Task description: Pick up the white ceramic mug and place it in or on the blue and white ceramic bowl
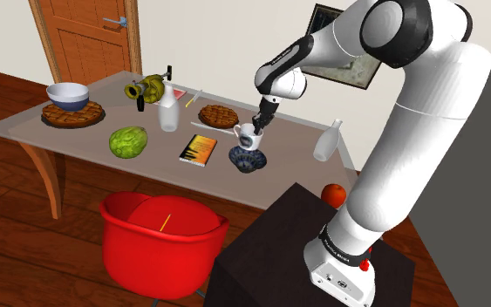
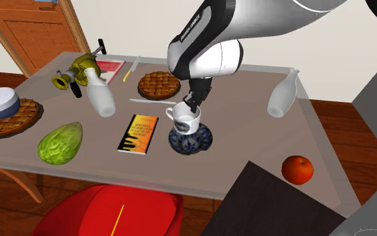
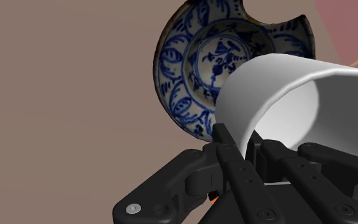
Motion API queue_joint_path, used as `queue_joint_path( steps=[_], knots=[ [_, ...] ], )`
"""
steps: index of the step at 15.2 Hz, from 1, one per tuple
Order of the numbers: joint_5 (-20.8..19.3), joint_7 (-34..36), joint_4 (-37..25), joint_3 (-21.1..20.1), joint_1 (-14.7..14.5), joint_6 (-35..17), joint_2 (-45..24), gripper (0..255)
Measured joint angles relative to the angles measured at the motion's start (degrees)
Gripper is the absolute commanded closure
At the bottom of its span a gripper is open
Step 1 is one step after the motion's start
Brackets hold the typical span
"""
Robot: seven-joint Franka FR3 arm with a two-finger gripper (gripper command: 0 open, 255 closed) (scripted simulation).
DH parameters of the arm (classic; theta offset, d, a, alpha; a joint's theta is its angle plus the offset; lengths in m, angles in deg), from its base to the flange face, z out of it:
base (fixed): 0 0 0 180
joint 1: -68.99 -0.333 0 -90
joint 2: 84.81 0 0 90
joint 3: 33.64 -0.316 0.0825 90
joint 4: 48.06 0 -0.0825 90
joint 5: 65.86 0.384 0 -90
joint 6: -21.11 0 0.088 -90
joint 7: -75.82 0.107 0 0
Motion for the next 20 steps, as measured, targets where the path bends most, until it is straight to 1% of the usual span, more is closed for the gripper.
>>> queue_joint_path(
  steps=[10,17,18,20],
  knots=[
    [5.1,-4.0,0.3,-2.0,1.3,-6.4,-6.7,255],
    [5.8,-4.5,0.4,-2.4,1.5,-7.3,-7.6,255],
    [5.8,-4.5,0.4,-2.4,1.5,-7.3,-7.6,0],
    [5.8,-4.5,0.4,-2.4,1.5,-7.3,-7.6,0]
  ],
)
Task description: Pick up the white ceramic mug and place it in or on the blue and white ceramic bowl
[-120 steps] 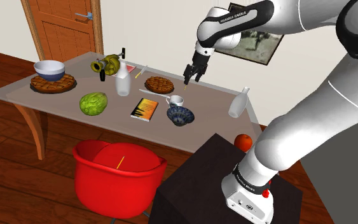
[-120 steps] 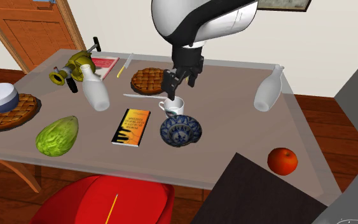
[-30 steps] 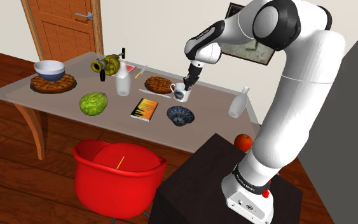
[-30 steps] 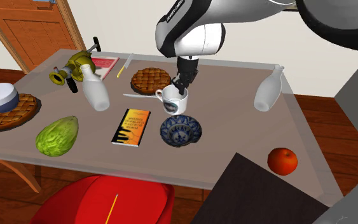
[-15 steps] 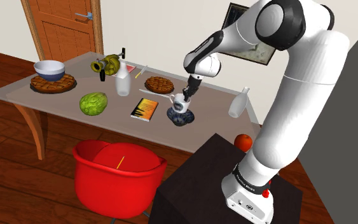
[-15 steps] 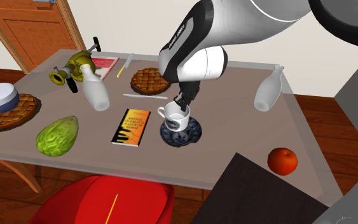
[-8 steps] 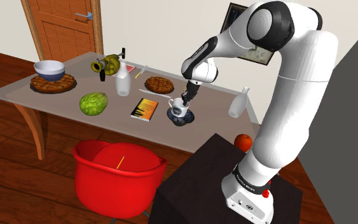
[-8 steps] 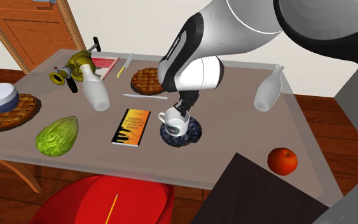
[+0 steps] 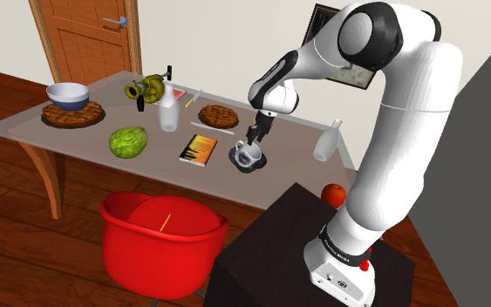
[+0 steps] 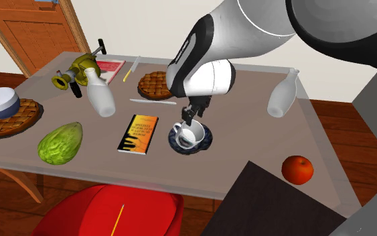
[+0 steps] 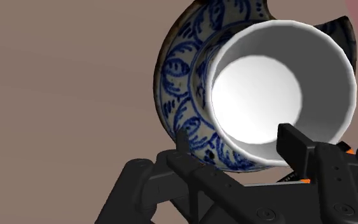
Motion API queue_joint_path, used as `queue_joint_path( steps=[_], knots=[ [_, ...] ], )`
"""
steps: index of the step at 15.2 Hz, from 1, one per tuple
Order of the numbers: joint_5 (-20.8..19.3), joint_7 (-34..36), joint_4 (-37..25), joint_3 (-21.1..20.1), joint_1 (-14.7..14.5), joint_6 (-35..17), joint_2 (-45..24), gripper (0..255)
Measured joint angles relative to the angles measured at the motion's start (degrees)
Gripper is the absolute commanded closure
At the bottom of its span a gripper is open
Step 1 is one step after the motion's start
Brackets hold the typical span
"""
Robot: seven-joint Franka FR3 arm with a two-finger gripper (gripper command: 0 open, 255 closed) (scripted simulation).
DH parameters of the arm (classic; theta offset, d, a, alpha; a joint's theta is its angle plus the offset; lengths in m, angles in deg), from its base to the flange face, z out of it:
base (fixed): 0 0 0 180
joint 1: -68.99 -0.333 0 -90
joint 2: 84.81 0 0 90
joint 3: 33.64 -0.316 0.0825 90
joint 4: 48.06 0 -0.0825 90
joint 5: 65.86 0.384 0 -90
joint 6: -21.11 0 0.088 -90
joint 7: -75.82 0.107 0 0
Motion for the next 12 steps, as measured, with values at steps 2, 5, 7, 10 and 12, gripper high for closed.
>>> queue_joint_path(
  steps=[2,5,7,10,12],
  knots=[
    [0.0,0.0,0.0,0.0,0.0,0.0,0.0,0],
    [-0.6,0.4,-0.1,0.4,-0.1,0.9,0.8,0],
    [-2.4,1.5,-0.1,1.4,-0.5,3.2,3.3,0],
    [-4.5,3.2,0.2,2.2,-1.2,5.4,6.1,0],
    [-4.7,3.3,0.2,2.3,-1.2,5.7,6.4,0]
  ],
)
